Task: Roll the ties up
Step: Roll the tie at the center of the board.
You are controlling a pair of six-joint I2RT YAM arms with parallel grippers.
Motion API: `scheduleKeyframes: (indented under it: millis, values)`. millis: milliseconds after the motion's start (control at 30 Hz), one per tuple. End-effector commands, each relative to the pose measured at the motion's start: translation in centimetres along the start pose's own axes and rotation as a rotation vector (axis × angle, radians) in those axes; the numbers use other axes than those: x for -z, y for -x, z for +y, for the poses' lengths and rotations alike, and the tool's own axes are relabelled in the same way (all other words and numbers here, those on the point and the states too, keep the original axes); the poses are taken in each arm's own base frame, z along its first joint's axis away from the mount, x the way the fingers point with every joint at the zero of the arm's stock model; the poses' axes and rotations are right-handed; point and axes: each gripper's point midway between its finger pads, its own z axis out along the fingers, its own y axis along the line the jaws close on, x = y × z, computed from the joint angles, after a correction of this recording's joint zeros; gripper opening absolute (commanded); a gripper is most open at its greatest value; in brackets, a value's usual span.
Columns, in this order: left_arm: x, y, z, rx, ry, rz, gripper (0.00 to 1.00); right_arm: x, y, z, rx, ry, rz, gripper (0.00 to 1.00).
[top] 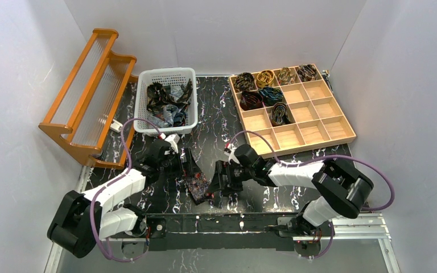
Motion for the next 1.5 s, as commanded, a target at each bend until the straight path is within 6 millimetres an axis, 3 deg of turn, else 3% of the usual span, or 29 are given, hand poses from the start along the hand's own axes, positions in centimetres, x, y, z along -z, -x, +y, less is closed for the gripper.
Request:
scheduleKeyframes:
  millis: [0, 67, 167, 433, 567, 933, 1200, 1467]
  values:
    - [0.0, 0.8, -1.4, -0.041, -0.065, -0.002, 0.98, -1.1, 0.9, 2.0, -0.116, 0.018, -0.094, 0.94]
    - [-0.1, 0.9, -1.5, -0.053, -0.07, -0.002, 0.98, -2.1, 0.5, 2.2, -0.127, 0.016, -0.072, 0.92]
    - [-0.3, 0.9, -1.7, -0.06, -0.089, -0.005, 0.98, -3.0, 0.7, 0.5, -0.176, -0.09, -0.066, 0.8]
    - [-1.0, 0.5, -2.0, -0.064, -0.134, 0.003, 0.96, -4.1, 0.3, -0.9, -0.19, -0.128, -0.033, 0.48]
    - [-1.2, -0.4, -1.8, -0.049, -0.147, 0.024, 0.94, -4.0, 1.4, -1.8, -0.14, -0.16, -0.04, 0.39]
    - [-1.5, -1.6, -3.0, -0.018, -0.239, 0.077, 0.89, -4.2, 2.4, -1.5, -0.021, -0.118, 0.035, 0.38]
    - [-1.3, -2.3, -3.8, 0.09, -0.336, 0.034, 0.77, -4.4, 2.1, -2.6, -0.032, -0.142, 0.051, 0.36]
    - [-2.4, -3.5, -3.3, 0.126, -0.347, 0.073, 0.63, -4.6, 2.1, -2.7, -0.006, -0.125, 0.069, 0.35]
